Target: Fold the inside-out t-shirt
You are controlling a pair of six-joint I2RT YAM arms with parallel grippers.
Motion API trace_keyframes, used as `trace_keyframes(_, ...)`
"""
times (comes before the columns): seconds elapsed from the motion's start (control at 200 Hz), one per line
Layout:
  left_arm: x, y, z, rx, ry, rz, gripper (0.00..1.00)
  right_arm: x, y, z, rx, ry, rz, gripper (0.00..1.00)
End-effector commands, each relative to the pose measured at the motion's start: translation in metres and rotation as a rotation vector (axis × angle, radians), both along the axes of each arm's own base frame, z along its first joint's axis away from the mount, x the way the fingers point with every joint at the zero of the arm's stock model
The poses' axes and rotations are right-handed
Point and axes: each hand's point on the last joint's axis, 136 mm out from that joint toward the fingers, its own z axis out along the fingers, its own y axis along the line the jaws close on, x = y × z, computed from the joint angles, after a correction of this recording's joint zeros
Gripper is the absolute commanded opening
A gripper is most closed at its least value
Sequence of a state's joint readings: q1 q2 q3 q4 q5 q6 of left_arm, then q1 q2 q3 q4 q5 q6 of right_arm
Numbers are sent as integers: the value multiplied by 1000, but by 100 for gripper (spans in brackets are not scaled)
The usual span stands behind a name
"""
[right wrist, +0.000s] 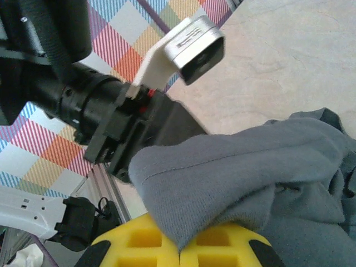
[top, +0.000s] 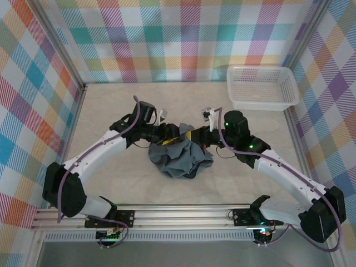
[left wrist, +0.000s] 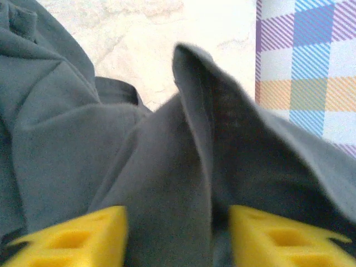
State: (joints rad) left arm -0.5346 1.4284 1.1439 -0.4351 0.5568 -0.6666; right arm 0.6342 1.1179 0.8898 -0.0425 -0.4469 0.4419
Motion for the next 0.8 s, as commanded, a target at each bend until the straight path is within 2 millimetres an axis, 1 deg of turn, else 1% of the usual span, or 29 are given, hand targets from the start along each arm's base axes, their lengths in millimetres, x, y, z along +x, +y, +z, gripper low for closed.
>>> trace_keyframes(0.0, 4, 3, 8, 28, -42, -13, 15, 3, 0, 8, 11, -2, -10, 0)
trace_keyframes(0.04, 5, 10, 11, 51, -59, 7, 5, 6, -2, 3, -11, 8, -32, 0)
trace_keyframes(0.075, 8, 17, 18, 58, -73, 28, 0, 8, -5, -1, -27, 13, -53, 0)
trace_keyframes(0.135, 14, 29, 34, 41, -96, 63, 0, 14, -12, -13, -59, 31, -104, 0)
trace_keyframes(0.175, 17, 37, 46, 22, -109, 87, 0, 18, -19, -26, -86, 50, -143, 0)
trace_keyframes(0.295, 25, 53, 88, -63, -158, 125, 0, 25, -45, -81, -142, 150, -247, 0)
trace_keyframes(0.325, 24, 53, 96, -79, -167, 116, 0, 24, -49, -92, -136, 179, -258, 4)
trace_keyframes(0.37, 22, 50, 104, -99, -176, 96, 0, 22, -54, -100, -129, 202, -269, 13)
trace_keyframes(0.415, 20, 46, 107, -119, -174, 71, 0, 19, -55, -98, -128, 202, -265, 22)
trace_keyframes(0.455, 18, 43, 106, -133, -168, 50, 0, 17, -56, -92, -126, 193, -259, 28)
trace_keyframes(0.495, 16, 40, 102, -140, -163, 30, 0, 15, -56, -82, -124, 177, -252, 32)
trace_keyframes(0.555, 14, 38, 95, -135, -150, 13, 0, 14, -57, -64, -110, 141, -249, 40)
trace_keyframes(0.61, 11, 34, 91, -138, -146, -4, 0, 13, -54, -45, -101, 95, -231, 48)
trace_keyframes(0.7, 5, 26, 93, -144, -160, -42, 0, 9, -39, -22, -139, 2, -175, 53)
trace_keyframes(0.76, 4, 23, 97, -140, -178, -52, 0, 13, -27, -15, -187, -46, -156, 55)
trace_keyframes(0.795, 4, 21, 98, -139, -186, -55, 0, 18, -20, -16, -217, -67, -155, 57)
